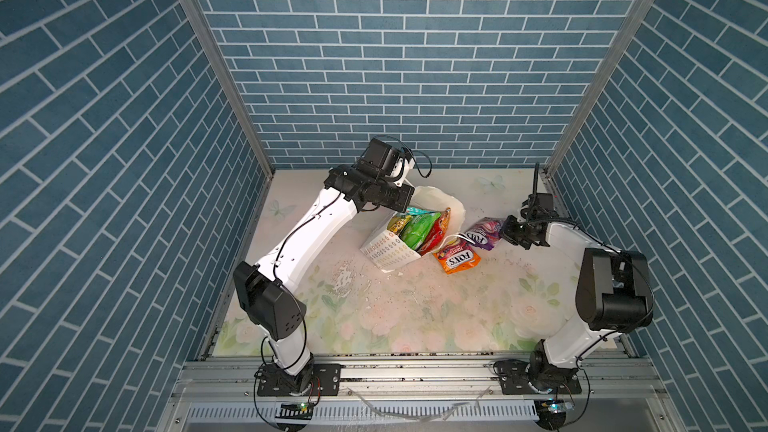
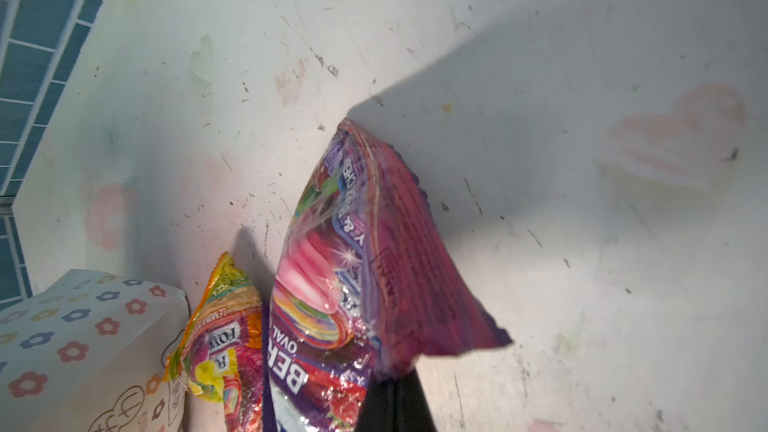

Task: Take the snacks out of the paper bag
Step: 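Lower the purple packet beside the orange packet and release it, then move the right gripper back over the bag opening and lower it inside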

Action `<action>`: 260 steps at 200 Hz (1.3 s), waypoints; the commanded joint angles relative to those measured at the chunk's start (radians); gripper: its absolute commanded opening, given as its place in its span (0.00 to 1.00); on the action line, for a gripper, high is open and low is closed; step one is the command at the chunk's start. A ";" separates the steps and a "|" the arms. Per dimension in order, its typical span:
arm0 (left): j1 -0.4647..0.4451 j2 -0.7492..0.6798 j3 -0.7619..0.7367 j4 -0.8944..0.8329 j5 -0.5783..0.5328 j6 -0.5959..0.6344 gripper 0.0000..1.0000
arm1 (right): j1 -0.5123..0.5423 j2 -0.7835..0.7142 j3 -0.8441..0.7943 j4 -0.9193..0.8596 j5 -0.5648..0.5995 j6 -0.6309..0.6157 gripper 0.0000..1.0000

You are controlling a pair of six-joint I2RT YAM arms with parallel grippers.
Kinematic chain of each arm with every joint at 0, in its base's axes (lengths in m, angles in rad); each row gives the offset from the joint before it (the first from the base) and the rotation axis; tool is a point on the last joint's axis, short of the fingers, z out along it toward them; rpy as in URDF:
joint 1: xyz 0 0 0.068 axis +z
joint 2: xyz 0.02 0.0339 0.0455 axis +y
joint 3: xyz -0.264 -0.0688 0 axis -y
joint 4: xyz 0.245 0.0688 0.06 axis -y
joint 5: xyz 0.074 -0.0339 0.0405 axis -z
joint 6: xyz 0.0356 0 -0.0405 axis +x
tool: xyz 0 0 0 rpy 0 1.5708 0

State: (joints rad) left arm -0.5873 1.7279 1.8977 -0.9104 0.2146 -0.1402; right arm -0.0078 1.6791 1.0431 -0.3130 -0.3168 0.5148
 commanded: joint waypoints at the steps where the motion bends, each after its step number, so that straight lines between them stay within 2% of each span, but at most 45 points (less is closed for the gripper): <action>1: 0.004 -0.009 0.025 0.001 -0.005 0.011 0.00 | -0.003 -0.010 0.021 -0.083 0.053 -0.042 0.06; 46: 0.004 -0.018 0.014 0.001 -0.003 0.015 0.00 | -0.004 -0.030 0.025 -0.113 0.088 -0.048 0.15; 113: 0.002 -0.033 -0.006 0.007 -0.004 0.016 0.00 | -0.006 -0.098 0.053 -0.176 0.105 -0.059 0.19; 143: -0.003 -0.034 -0.007 0.006 -0.006 0.018 0.00 | -0.005 -0.158 0.079 -0.205 0.080 -0.055 0.20; 171: -0.012 -0.031 -0.003 0.007 -0.009 0.018 0.00 | 0.010 -0.248 0.114 -0.204 0.008 -0.044 0.20; 224: -0.026 -0.023 -0.009 0.016 -0.014 0.017 0.00 | 0.180 -0.372 0.218 -0.210 -0.007 -0.032 0.19; 260: -0.041 -0.016 -0.009 0.025 -0.008 0.017 0.00 | 0.310 -0.423 0.223 -0.098 -0.068 0.025 0.18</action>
State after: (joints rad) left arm -0.6128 1.7275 1.8965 -0.9081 0.2028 -0.1371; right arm 0.2424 1.2877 1.2579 -0.4767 -0.3275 0.4942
